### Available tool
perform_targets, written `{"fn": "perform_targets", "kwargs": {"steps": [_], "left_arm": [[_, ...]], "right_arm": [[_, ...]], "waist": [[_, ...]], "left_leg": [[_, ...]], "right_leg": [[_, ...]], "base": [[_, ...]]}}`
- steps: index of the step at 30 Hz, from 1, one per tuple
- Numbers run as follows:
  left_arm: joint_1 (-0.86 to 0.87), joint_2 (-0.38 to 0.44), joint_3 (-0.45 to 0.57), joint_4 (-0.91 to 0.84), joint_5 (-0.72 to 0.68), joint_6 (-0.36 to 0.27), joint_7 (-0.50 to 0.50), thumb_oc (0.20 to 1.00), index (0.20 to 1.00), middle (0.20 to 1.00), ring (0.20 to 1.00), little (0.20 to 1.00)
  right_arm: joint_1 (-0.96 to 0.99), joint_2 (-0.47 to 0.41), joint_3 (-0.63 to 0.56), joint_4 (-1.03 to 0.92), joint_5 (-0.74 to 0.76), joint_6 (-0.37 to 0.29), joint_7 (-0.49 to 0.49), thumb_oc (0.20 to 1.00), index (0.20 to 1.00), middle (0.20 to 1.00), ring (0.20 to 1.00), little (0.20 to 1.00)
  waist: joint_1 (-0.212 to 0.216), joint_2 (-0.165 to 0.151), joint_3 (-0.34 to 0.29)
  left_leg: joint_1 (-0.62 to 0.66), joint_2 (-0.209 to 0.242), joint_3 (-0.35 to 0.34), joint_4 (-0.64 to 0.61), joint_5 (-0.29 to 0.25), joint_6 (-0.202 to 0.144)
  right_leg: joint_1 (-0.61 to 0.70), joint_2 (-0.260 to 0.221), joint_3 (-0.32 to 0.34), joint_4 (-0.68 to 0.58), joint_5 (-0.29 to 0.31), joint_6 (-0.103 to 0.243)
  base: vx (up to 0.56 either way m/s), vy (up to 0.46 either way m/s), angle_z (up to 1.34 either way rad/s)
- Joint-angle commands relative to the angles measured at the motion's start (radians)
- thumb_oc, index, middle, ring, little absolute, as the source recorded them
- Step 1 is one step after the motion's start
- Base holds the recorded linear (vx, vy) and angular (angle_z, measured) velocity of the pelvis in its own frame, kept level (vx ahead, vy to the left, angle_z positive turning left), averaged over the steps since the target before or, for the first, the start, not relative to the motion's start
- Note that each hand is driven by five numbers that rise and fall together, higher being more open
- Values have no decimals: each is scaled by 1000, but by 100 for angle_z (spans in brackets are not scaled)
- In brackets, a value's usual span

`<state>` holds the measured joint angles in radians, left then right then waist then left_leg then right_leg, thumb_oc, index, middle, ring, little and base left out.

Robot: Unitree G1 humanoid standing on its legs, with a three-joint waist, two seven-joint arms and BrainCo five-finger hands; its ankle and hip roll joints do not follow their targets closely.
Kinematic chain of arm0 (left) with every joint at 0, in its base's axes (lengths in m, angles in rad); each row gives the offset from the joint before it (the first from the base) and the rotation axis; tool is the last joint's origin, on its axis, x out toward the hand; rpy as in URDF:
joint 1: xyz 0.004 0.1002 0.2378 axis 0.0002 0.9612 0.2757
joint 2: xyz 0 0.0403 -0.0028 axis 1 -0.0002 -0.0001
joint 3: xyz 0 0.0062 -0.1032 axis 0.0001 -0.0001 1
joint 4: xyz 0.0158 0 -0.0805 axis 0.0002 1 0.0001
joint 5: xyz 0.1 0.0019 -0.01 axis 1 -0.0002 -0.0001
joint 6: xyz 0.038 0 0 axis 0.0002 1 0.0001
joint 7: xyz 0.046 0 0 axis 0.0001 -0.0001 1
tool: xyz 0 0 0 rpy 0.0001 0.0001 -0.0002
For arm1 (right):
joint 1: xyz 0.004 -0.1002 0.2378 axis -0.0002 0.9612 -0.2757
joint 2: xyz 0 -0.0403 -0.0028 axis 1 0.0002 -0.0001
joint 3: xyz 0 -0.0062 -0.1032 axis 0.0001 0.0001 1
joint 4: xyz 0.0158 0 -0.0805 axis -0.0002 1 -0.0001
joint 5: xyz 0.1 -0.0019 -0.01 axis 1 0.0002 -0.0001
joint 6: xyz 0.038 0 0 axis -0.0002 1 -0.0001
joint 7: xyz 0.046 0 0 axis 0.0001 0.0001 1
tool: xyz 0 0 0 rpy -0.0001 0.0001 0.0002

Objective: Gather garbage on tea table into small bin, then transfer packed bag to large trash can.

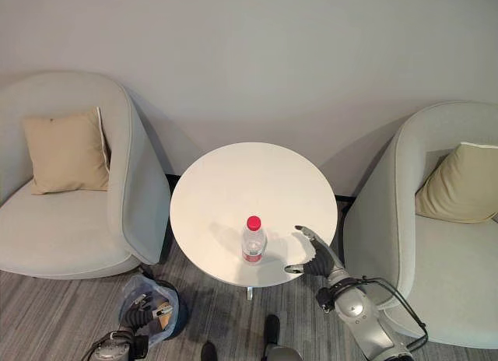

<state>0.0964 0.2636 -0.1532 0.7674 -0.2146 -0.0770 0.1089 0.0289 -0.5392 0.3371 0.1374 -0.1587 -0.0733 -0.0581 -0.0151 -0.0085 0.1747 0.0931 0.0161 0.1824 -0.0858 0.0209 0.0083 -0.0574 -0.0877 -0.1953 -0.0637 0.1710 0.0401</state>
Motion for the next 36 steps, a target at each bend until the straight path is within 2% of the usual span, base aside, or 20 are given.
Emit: {"fn": "perform_targets", "kwargs": {"steps": [1, 12, 17, 18, 19, 22, 28, 31, 33, 34, 36], "left_arm": [[-46, 12, 19, 40, 24, -38, 3, 1000, 1000, 1000, 1000, 1000], [4, 12, 21, 65, 20, -38, -1, 1000, 1000, 1000, 1000, 1000], [24, 23, 16, 59, 8, -40, 0, 1000, 1000, 1000, 1000, 1000], [25, 24, 13, 58, 6, -40, 0, 1000, 1000, 1000, 1000, 1000], [24, 26, 10, 57, 4, -41, 2, 1000, 1000, 1000, 1000, 1000], [18, 30, 11, 66, -3, -40, 8, 1000, 1000, 1000, 1000, 1000], [29, 39, 37, 58, -1, -37, 13, 1000, 1000, 1000, 1000, 1000], [44, 33, 50, 61, -10, -32, 6, 1000, 1000, 1000, 1000, 1000], [51, 24, 39, 44, -16, -33, -2, 1000, 1000, 1000, 1000, 1000], [38, 19, 22, 35, -16, -33, -6, 1000, 1000, 1000, 1000, 1000], [10, 8, 0, 31, -2, -32, -9, 1000, 1000, 1000, 1000, 1000]], "right_arm": [[-89, 15, 21, 8, -4, -58, -6, 1000, 1000, 1000, 1000, 1000], [-178, 93, 72, 129, 7, -35, -44, 1000, 1000, 1000, 1000, 1000], [-272, 132, 101, 195, 28, -24, -76, 1000, 1000, 1000, 1000, 1000], [-288, 139, 103, 207, 34, -22, -82, 485, 485, 485, 485, 485], [-309, 142, 106, 214, 36, -20, -90, 200, 200, 200, 200, 200], [-343, 147, 91, 203, 56, -25, -112, 200, 200, 200, 200, 200], [-280, 127, 32, 89, 84, -47, -111, 200, 200, 200, 200, 200], [-240, 121, 14, 35, 104, -57, -96, 200, 200, 200, 200, 200], [-203, 100, -20, -5, 121, -76, -100, 200, 200, 200, 200, 200], [-187, 85, -40, -20, 130, -84, -111, 200, 200, 200, 200, 200], [-189, 73, -61, -24, 129, -85, -132, 200, 200, 200, 200, 200]], "waist": [[26, -1, -4], [68, 13, 8], [116, 21, 27], [121, 22, 30], [130, 23, 34], [150, 27, 43], [144, 22, 27], [148, 29, 21], [147, 43, 44], [139, 50, 65], [112, 49, 73]], "left_leg": [[-14, 16, -38, 50, -84, -41], [-26, 4, -67, 35, -70, -40], [-63, -8, -96, 39, -57, -36], [-68, -9, -99, 40, -56, -35], [-76, -12, -104, 42, -54, -34], [-98, -20, -127, 47, -49, -28], [-98, -23, -144, 47, -47, -28], [-89, -15, -152, 35, -33, -42], [-141, -15, -182, 67, -11, -64], [-197, -18, -175, 125, -3, -87], [-233, 12, -68, 162, 1, -90]], "right_leg": [[71, -22, 0, 116, -235, 68], [86, -27, -29, 86, -229, 69], [74, -38, -55, 79, -222, 74], [71, -39, -57, 79, -220, 75], [66, -40, -60, 78, -218, 76], [47, -47, -56, 85, -214, 77], [53, -40, -32, 94, -226, 70], [73, -30, -57, 80, -234, 60], [73, -22, -81, 55, -241, 47], [75, -30, -123, 45, -247, 42], [76, -52, -174, 30, -239, 42]], "base": [[36, 5, 8], [21, 12, 10], [-7, 34, 20], [-35, 45, 25], [-41, 36, 24], [-47, 52, 21], [-5, -36, 11], [-35, -129, 18], [-223, -169, 43], [-281, -109, 100], [-216, -24, 162]]}}
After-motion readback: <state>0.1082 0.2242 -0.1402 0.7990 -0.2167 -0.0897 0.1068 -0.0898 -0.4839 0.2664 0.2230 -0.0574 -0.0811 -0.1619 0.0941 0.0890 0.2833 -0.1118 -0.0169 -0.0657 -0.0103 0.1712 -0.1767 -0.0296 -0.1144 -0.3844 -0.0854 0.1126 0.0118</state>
